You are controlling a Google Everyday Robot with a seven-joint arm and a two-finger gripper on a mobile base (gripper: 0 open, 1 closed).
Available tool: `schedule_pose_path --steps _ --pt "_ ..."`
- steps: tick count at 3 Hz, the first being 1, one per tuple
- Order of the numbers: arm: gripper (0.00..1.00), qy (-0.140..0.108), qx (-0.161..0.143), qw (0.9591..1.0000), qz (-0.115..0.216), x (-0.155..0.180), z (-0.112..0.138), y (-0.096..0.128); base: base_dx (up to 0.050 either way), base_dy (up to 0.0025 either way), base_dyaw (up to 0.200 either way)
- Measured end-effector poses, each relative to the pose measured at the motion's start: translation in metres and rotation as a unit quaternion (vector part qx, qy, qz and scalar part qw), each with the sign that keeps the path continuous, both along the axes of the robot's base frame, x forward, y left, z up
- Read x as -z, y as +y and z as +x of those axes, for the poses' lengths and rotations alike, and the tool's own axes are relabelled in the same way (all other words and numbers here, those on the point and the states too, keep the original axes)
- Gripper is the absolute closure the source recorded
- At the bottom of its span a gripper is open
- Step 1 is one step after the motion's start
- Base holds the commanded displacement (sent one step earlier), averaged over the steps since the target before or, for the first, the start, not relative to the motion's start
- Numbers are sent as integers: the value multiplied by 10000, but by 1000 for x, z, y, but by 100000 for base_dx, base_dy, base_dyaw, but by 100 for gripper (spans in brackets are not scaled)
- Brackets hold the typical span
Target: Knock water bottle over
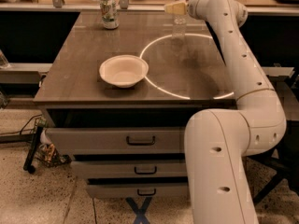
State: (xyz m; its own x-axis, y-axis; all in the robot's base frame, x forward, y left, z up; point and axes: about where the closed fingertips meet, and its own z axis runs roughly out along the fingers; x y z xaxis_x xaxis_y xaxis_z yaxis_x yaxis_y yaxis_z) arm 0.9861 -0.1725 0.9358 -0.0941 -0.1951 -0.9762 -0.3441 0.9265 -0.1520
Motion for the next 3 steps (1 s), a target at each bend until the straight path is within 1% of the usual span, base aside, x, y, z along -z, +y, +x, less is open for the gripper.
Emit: schedule_pose_path --steps 1,2,3 --pt "0 -35 241 9997 -62 2 10 -2 0 0 0" --pt "0 71 402 9992 -26 -18 5 0 0 0 0" --pt "0 82 403 9992 -17 -20 4 1 5000 -1 26"
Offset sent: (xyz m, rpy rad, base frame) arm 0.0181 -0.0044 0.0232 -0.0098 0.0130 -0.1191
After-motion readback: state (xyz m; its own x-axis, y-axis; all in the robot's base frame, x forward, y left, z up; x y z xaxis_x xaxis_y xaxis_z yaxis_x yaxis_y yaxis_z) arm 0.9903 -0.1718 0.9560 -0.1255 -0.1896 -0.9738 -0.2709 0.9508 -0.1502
